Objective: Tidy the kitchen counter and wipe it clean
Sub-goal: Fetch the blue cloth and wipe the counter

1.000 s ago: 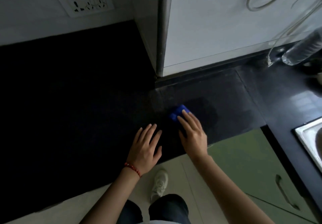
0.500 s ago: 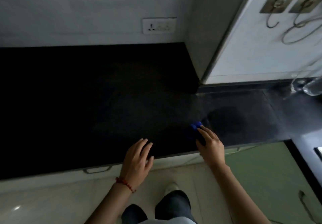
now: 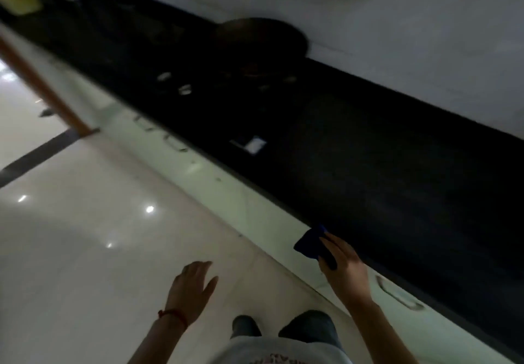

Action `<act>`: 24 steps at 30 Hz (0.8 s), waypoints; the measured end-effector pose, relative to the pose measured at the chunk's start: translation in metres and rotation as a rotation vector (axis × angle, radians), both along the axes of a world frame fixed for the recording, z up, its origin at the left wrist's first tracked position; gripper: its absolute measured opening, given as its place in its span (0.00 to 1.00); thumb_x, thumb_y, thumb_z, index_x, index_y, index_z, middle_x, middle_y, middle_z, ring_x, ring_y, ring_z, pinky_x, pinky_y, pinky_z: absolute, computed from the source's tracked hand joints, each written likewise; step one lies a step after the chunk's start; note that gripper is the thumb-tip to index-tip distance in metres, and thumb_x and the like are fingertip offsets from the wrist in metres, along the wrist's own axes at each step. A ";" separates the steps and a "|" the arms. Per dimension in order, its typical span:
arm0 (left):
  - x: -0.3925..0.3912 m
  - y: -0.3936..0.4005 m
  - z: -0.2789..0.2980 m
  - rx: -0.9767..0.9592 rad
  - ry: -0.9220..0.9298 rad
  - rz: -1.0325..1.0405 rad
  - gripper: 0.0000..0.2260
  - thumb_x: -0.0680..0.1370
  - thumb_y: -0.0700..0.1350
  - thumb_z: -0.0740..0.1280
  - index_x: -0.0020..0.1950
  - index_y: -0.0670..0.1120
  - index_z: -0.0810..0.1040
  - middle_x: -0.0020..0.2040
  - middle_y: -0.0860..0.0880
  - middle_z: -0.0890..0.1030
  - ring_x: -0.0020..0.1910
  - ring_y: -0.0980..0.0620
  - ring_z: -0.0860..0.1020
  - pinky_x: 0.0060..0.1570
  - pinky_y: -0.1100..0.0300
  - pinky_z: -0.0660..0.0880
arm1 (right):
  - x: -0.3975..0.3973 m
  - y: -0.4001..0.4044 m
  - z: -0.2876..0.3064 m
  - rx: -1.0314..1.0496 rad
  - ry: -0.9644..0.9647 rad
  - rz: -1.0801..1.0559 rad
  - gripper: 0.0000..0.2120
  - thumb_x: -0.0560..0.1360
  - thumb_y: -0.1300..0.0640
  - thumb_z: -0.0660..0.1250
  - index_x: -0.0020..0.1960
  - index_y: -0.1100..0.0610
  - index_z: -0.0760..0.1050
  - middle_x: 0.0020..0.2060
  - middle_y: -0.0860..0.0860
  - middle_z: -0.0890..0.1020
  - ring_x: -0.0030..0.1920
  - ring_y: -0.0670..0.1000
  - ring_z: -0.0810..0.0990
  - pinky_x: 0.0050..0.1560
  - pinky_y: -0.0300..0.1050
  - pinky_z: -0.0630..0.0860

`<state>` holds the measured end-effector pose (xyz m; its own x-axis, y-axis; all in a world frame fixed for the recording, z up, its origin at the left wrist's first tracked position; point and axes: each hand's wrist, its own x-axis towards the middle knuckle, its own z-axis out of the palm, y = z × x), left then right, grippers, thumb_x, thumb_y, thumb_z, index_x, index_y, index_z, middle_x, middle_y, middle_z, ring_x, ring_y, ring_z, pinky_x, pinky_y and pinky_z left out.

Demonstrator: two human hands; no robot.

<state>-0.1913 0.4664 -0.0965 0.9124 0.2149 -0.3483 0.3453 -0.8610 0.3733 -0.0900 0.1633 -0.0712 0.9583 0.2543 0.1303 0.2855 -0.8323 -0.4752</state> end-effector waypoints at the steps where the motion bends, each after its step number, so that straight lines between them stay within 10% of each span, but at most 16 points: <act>1: -0.011 0.011 -0.002 -0.003 0.030 0.062 0.36 0.71 0.67 0.43 0.69 0.47 0.66 0.68 0.47 0.71 0.67 0.48 0.68 0.64 0.55 0.68 | 0.006 0.018 0.000 -0.008 0.020 0.047 0.23 0.60 0.66 0.78 0.54 0.60 0.79 0.53 0.59 0.82 0.48 0.58 0.83 0.41 0.49 0.81; 8: -0.079 0.051 -0.022 -0.091 0.113 0.491 0.20 0.79 0.54 0.55 0.69 0.49 0.64 0.68 0.49 0.70 0.66 0.51 0.68 0.64 0.59 0.67 | 0.047 0.132 -0.028 -0.078 0.321 0.447 0.17 0.75 0.55 0.64 0.63 0.45 0.70 0.61 0.39 0.69 0.62 0.41 0.68 0.61 0.39 0.69; 12: -0.095 0.077 -0.030 -0.168 0.125 0.740 0.20 0.79 0.53 0.55 0.69 0.48 0.64 0.67 0.48 0.70 0.66 0.51 0.69 0.65 0.59 0.67 | 0.080 0.196 -0.073 -0.197 0.515 0.604 0.17 0.72 0.36 0.56 0.57 0.39 0.70 0.51 0.40 0.77 0.53 0.44 0.78 0.44 0.38 0.73; 20: -0.089 0.139 -0.025 -0.413 0.118 1.313 0.17 0.78 0.49 0.60 0.64 0.42 0.71 0.64 0.44 0.75 0.62 0.47 0.73 0.60 0.61 0.67 | 0.126 0.336 -0.040 -0.055 0.656 0.785 0.12 0.76 0.52 0.62 0.57 0.40 0.73 0.53 0.45 0.79 0.41 0.45 0.79 0.36 0.43 0.78; 24: -0.087 0.159 -0.022 -0.445 0.059 1.508 0.16 0.78 0.47 0.60 0.61 0.40 0.73 0.62 0.42 0.77 0.61 0.46 0.74 0.61 0.60 0.67 | 0.142 0.398 -0.029 0.005 0.667 0.847 0.10 0.72 0.43 0.63 0.53 0.37 0.72 0.52 0.45 0.80 0.46 0.47 0.79 0.40 0.46 0.80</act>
